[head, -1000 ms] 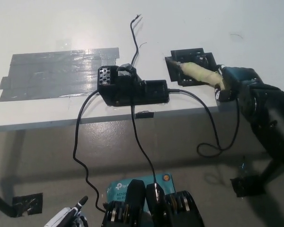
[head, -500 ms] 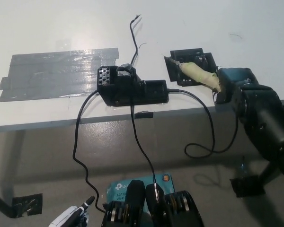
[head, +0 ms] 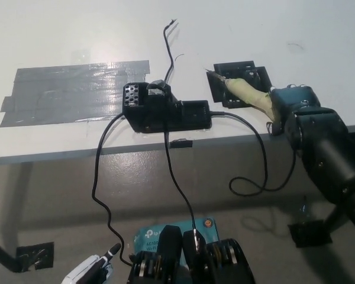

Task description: The robot uses its right hand to grab and lift the soldering gun kept on the middle of the table and puts it in its base

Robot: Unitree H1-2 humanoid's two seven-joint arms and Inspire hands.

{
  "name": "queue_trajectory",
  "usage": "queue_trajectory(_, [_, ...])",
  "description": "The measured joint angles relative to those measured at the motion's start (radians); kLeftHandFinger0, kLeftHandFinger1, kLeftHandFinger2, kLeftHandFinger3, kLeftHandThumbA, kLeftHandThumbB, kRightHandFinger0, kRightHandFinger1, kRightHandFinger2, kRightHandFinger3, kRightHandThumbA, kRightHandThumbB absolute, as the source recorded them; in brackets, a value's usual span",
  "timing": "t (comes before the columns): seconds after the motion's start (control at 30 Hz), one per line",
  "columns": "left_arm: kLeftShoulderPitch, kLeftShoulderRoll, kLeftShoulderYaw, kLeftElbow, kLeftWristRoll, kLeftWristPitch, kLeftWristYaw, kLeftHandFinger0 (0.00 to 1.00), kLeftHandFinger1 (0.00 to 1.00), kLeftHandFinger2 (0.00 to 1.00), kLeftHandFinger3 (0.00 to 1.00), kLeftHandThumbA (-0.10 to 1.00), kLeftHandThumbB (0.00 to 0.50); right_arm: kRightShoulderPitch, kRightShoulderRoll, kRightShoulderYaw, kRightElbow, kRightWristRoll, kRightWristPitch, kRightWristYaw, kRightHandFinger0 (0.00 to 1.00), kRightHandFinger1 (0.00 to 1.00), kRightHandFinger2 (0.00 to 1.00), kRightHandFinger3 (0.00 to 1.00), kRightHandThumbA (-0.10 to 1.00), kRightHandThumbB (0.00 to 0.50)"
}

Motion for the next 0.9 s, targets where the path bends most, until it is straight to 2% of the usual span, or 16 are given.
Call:
queue_trajectory(0.03, [0.000, 0.000, 0.000, 0.000, 0.000, 0.000, 0.000, 0.00, 0.00, 0.00, 0.00, 1.00, 0.500, 0.003, 0.004, -0.011, -0.001, -0.005, 0.000, 0.001, 0.80, 0.95, 1.00, 1.00, 0.56, 0.458])
queue_trajectory(0.07, [0.000, -0.001, -0.001, 0.000, 0.000, 0.000, 0.000, 0.00, 0.00, 0.00, 0.00, 1.00, 0.500, 0.009, 0.008, -0.021, -0.006, -0.012, 0.000, 0.001, 0.79, 0.93, 1.00, 1.00, 0.56, 0.460])
queue_trajectory(0.1, [0.000, -0.001, -0.001, 0.000, -0.001, 0.000, 0.000, 0.00, 0.00, 0.00, 0.00, 1.00, 0.500, 0.014, 0.009, -0.028, -0.012, -0.017, 0.000, 0.001, 0.54, 0.57, 0.79, 1.00, 0.52, 0.412])
queue_trajectory(0.17, [0.000, -0.003, -0.002, 0.000, -0.001, -0.001, -0.001, 0.00, 0.00, 0.00, 0.00, 1.00, 0.500, 0.027, 0.013, -0.050, -0.022, -0.017, 0.000, -0.005, 0.02, 0.02, 0.23, 1.00, 0.51, 0.361])
queue_trajectory(0.23, [-0.001, -0.005, -0.005, 0.000, -0.001, -0.001, -0.001, 0.00, 0.00, 0.00, 0.01, 1.00, 0.500, 0.033, 0.020, -0.070, -0.021, -0.015, 0.000, -0.015, 0.00, 0.00, 0.15, 1.00, 0.51, 0.350])
queue_trajectory(0.4, [-0.004, -0.016, -0.006, -0.001, -0.003, -0.001, -0.017, 0.00, 0.00, 0.00, 0.00, 1.00, 0.500, 0.047, 0.039, -0.140, -0.017, -0.014, -0.001, -0.039, 0.00, 0.00, 0.28, 1.00, 0.44, 0.314])
queue_trajectory(0.43, [-0.004, -0.016, -0.006, -0.001, -0.004, -0.001, -0.020, 0.00, 0.00, 0.00, 0.00, 1.00, 0.500, 0.049, 0.043, -0.154, -0.017, -0.014, -0.001, -0.042, 0.00, 0.00, 0.27, 1.00, 0.32, 0.251])
queue_trajectory(0.47, [-0.004, -0.016, -0.006, -0.001, -0.005, -0.001, -0.021, 0.00, 0.00, 0.00, 0.00, 1.00, 0.500, 0.050, 0.045, -0.162, -0.017, -0.014, -0.001, -0.045, 0.00, 0.02, 0.39, 1.00, 0.22, 0.203])
queue_trajectory(0.5, [-0.005, -0.016, -0.005, -0.001, -0.005, -0.001, -0.024, 0.00, 0.00, 0.00, 0.00, 1.00, 0.500, 0.051, 0.048, -0.172, -0.017, -0.013, -0.001, -0.048, 0.00, 0.06, 0.47, 1.00, 0.11, 0.165])
queue_trajectory(0.53, [-0.005, -0.016, -0.005, -0.002, -0.005, -0.001, -0.026, 0.00, 0.00, 0.00, 0.00, 1.00, 0.500, 0.053, 0.051, -0.179, -0.017, -0.013, -0.001, -0.053, 0.00, 0.05, 0.48, 1.00, 0.07, 0.147])
queue_trajectory(0.57, [-0.005, -0.016, -0.004, -0.004, -0.006, -0.001, -0.029, 0.00, 0.00, 0.00, 0.01, 1.00, 0.500, 0.056, 0.054, -0.184, -0.016, -0.013, -0.001, -0.059, 0.00, 0.00, 0.35, 1.00, -0.01, 0.143])
queue_trajectory(0.6, [-0.005, -0.016, -0.004, -0.005, -0.006, -0.001, -0.032, 0.00, 0.00, 0.00, 0.01, 1.00, 0.500, 0.057, 0.055, -0.184, -0.016, -0.012, -0.001, -0.064, 0.00, 0.00, 0.32, 1.00, -0.07, 0.129])
queue_trajectory(0.73, [-0.005, -0.016, -0.005, -0.005, -0.006, -0.001, -0.040, 0.00, 0.00, 0.00, 0.00, 1.00, 0.500, 0.060, 0.053, -0.161, -0.011, -0.010, -0.001, -0.085, 0.00, 0.02, 0.29, 1.00, -0.06, 0.146])
queue_trajectory(0.77, [-0.005, -0.016, -0.005, -0.005, -0.007, -0.001, -0.042, 0.00, 0.00, 0.00, 0.00, 1.00, 0.500, 0.058, 0.050, -0.149, -0.007, -0.010, -0.001, -0.089, 0.00, 0.00, 0.25, 1.00, -0.07, 0.165])
queue_trajectory(0.87, [-0.006, -0.016, -0.004, -0.005, -0.007, -0.001, -0.046, 0.00, 0.00, 0.00, 0.00, 1.00, 0.500, 0.055, 0.043, -0.111, 0.004, -0.011, -0.002, -0.108, 0.00, 0.00, 0.20, 1.00, -0.09, 0.155])
queue_trajectory(0.9, [-0.006, -0.016, -0.004, -0.005, -0.007, -0.001, -0.046, 0.00, 0.00, 0.00, 0.00, 1.00, 0.500, 0.053, 0.041, -0.095, 0.012, -0.013, -0.003, -0.117, 0.00, 0.05, 0.21, 1.00, -0.10, 0.160])
